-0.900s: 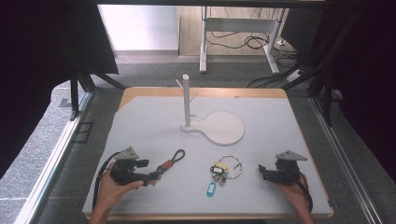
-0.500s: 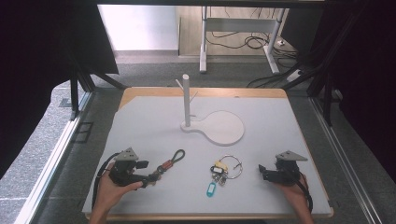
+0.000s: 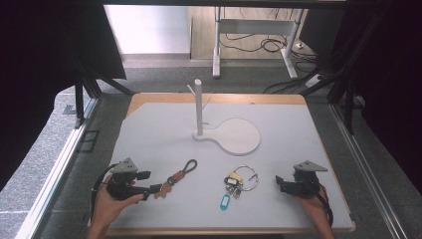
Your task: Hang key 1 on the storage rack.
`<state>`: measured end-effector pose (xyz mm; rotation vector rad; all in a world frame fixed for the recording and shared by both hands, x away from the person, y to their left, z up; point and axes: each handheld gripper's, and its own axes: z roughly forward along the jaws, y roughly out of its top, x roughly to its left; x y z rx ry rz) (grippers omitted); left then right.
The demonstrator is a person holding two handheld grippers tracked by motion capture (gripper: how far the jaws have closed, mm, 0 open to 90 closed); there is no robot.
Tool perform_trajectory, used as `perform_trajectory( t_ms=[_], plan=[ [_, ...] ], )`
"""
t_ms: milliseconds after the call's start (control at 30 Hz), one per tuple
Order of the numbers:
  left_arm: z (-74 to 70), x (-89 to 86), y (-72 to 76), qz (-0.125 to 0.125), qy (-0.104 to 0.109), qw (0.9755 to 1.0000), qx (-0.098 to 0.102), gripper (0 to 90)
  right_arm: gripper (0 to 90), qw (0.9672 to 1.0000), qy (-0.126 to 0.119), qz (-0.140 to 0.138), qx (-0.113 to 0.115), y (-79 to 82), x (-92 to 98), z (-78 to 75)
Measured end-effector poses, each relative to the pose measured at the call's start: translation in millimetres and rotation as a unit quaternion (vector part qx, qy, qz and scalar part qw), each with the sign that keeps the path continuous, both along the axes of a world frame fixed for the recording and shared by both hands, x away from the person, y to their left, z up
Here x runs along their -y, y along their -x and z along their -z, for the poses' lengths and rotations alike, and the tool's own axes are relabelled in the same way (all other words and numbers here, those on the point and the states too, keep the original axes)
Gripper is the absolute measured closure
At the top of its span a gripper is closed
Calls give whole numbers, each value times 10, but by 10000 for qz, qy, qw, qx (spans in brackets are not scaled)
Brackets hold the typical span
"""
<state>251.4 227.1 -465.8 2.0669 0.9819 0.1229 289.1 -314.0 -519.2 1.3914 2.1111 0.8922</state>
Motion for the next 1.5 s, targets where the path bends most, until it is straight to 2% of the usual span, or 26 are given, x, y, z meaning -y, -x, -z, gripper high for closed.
perform_trajectory(
  t_ms=[167,200,300,333,400,433,467,533,567,733,867,1067,1100,1167,1333,1433,1500],
  plan=[
    [-62,35,-47,131,-30,9999,-62,326,169,10000,1,1,1,0,1,0],
    [-105,63,-94,204,-39,9997,-147,335,169,10000,1,0,4,1,0,0],
    [-122,91,-139,266,-73,9994,-217,347,169,10000,4,2,6,2,-1,0],
    [-127,139,-213,417,-123,9984,-362,351,169,10000,3,1,5,1,-1,0],
    [-132,189,-274,521,-263,9974,-432,356,169,10000,1,1,3,0,1,0],
    [-132,189,-274,521,-263,9974,-432,361,169,10000,0,0,3,0,0,1],
    [-141,255,-344,604,-399,9960,-515,364,168,10000,0,2,1,0,1,1],
    [-140,323,-411,668,-483,9948,-593,377,169,10000,2,1,2,0,1,1],
    [-140,323,-411,668,-483,9948,-593,384,169,10000,4,1,3,0,1,0],
    [-118,460,-584,943,-591,9898,-889,406,169,10000,5,1,4,1,0,1],
    [-98,495,-644,1010,-671,9881,-943,428,168,10000,3,1,0,0,1,1],
    [-31,599,-778,1101,-989,9826,-1121,449,168,10000,2,2,2,0,0,1],
    [-31,599,-778,1101,-989,9826,-1121,454,168,10000,3,2,2,0,0,1],
    [0,638,-834,1155,-1106,9798,-1199,461,168,10000,2,2,1,0,0,1],
    [35,693,-889,1211,-1257,9762,-1284,473,168,10000,2,3,0,0,-1,1],
    [45,714,-903,1218,-1279,9755,-1309,485,168,10000,5,2,0,0,0,1],
    [62,755,-926,1232,-1443,9728,-1332,491,168,10000,5,2,-1,-1,0,1]
  ],
)
